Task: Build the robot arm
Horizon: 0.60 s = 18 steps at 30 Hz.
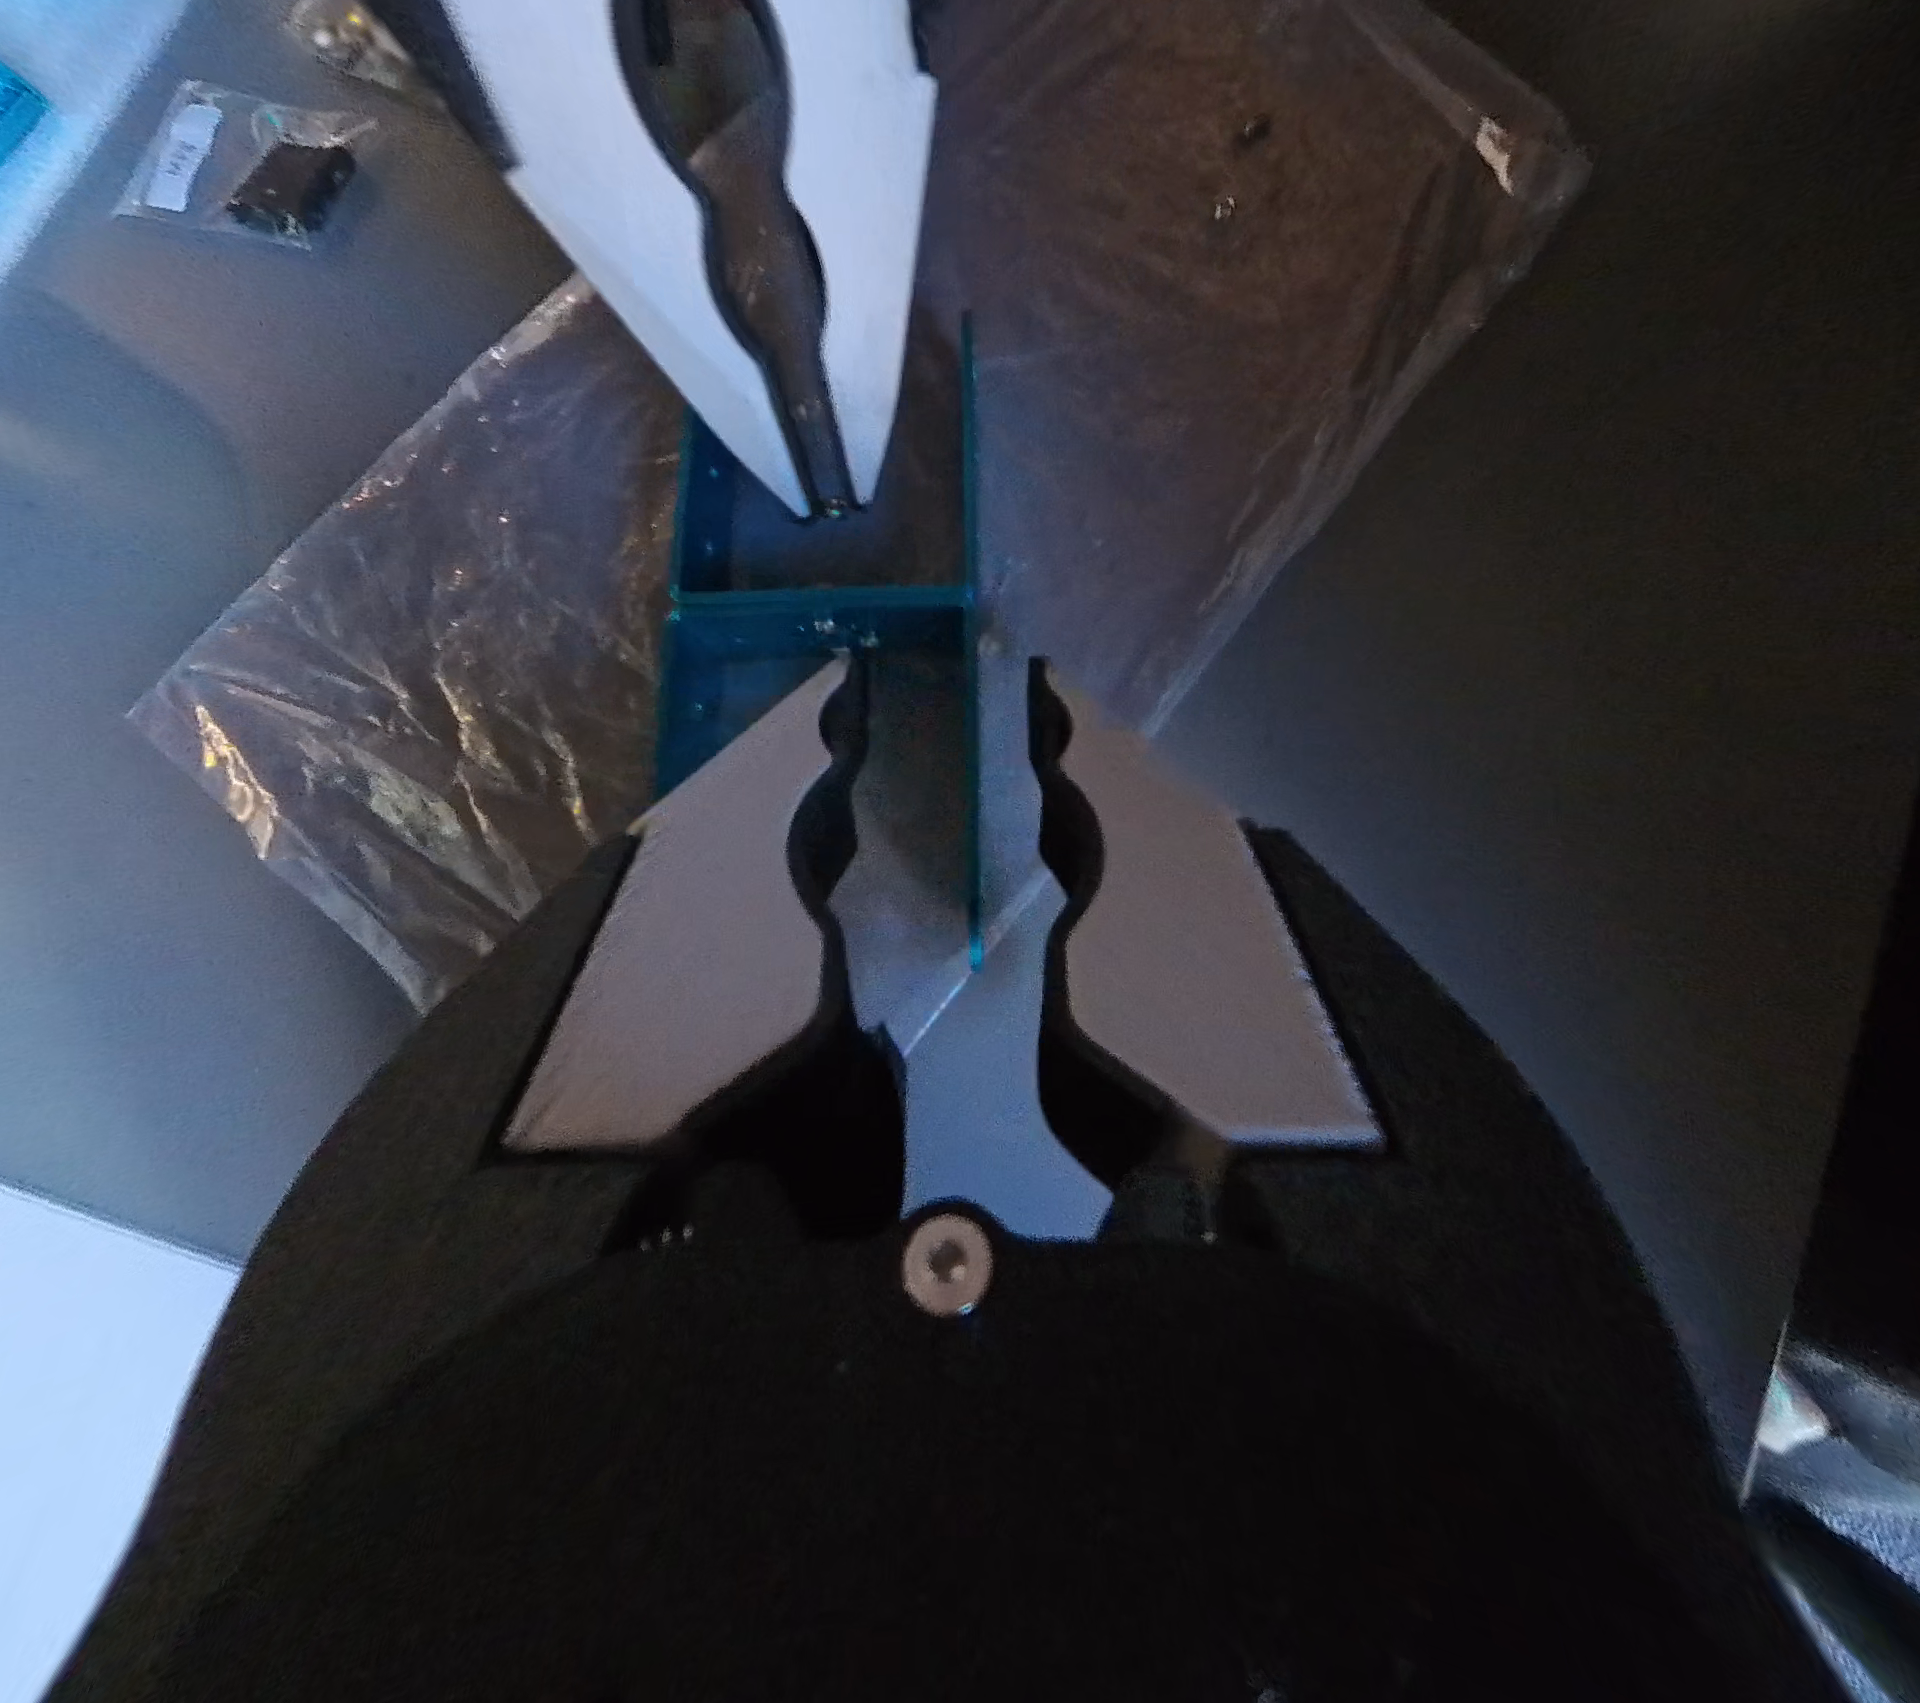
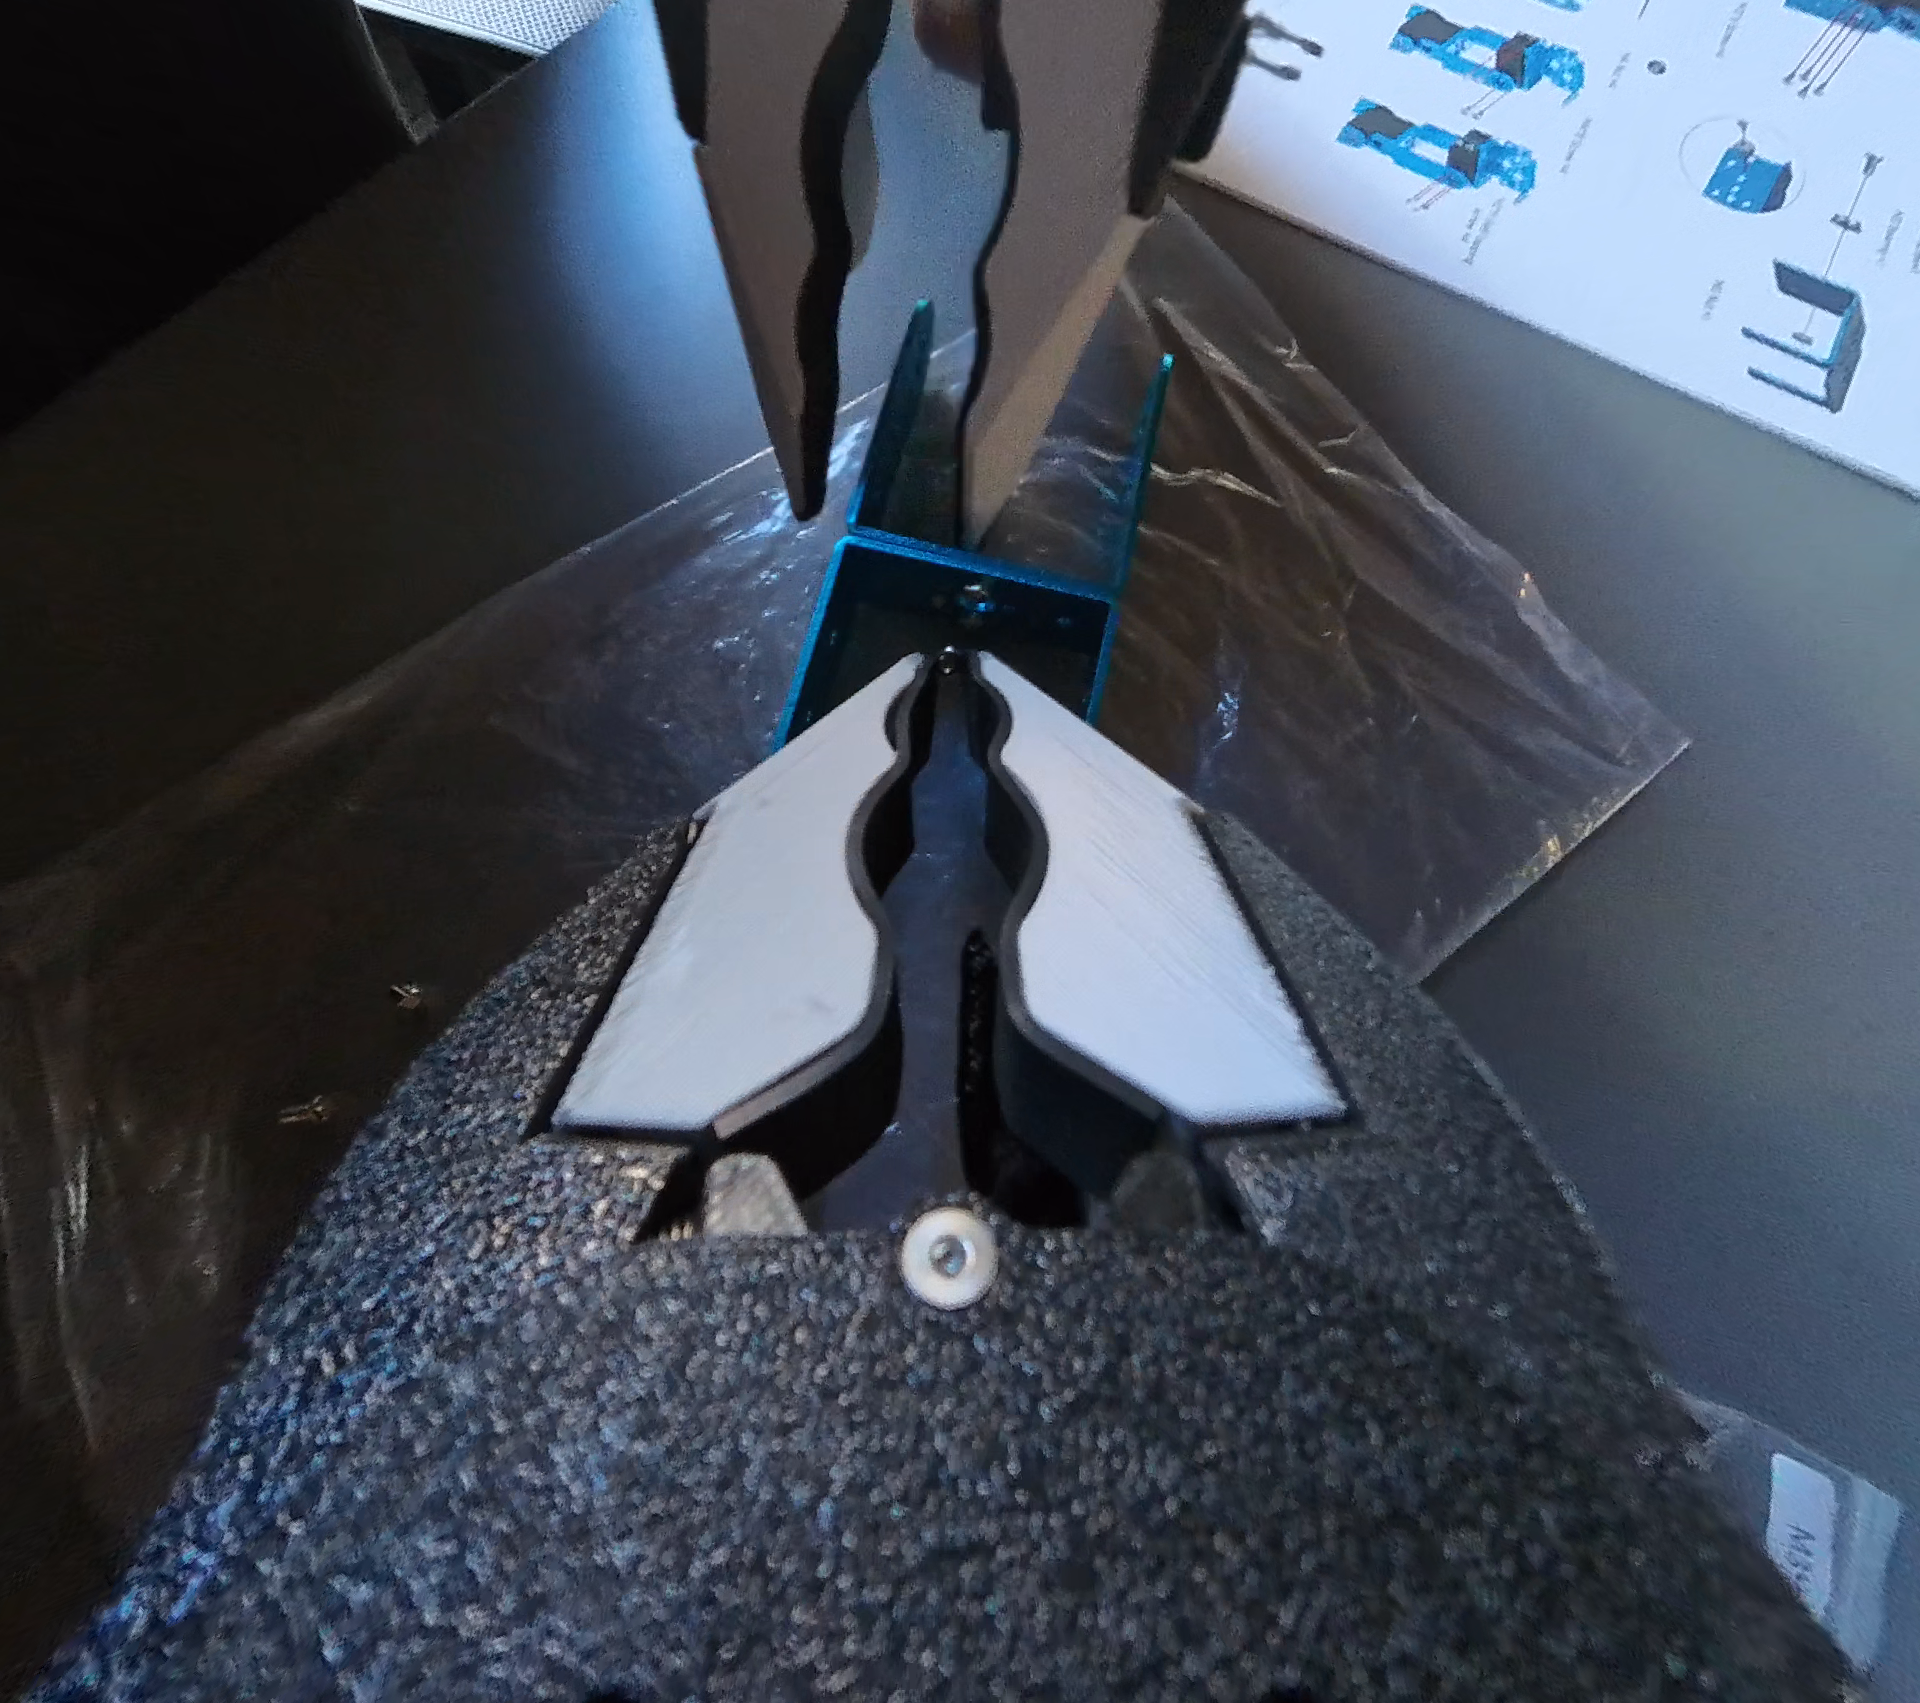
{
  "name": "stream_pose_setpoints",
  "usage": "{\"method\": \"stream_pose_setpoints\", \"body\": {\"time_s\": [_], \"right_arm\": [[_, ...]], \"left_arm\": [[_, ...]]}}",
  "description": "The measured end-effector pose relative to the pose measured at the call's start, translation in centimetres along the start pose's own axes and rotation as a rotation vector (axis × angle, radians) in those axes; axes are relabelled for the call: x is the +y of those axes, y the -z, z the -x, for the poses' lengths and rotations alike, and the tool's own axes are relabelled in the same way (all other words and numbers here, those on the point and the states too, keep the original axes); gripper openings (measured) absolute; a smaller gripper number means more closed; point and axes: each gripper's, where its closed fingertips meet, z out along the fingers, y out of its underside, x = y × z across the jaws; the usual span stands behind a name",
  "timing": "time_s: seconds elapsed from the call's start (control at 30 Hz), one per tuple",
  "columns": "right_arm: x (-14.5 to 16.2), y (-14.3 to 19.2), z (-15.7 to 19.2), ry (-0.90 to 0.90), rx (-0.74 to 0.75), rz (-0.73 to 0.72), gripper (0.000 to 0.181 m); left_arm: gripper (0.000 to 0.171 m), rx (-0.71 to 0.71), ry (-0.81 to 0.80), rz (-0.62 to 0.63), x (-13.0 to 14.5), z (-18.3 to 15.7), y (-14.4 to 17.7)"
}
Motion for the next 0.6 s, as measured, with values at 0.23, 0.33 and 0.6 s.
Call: {"method": "stream_pose_setpoints", "body": {"time_s": [0.23, 0.33, 0.6], "right_arm": [[0.0, -0.6, 0.1, 0.021, 0.016, 0.005, 0.005], [-0.2, -0.8, -0.1, 0.023, 0.012, -0.005, 0.005], [-0.5, -1.2, 0.3, -0.018, -0.016, -0.010, 0.005]], "left_arm": [[0.029, -0.086, -0.035, 0.022, 0.1, 0.4, -1.0], [0.028, -0.138, -0.020, 0.025, 0.2, 0.8, -0.7], [0.022, -0.160, -0.041, 0.002, 0.3, 0.2, -0.7]]}}
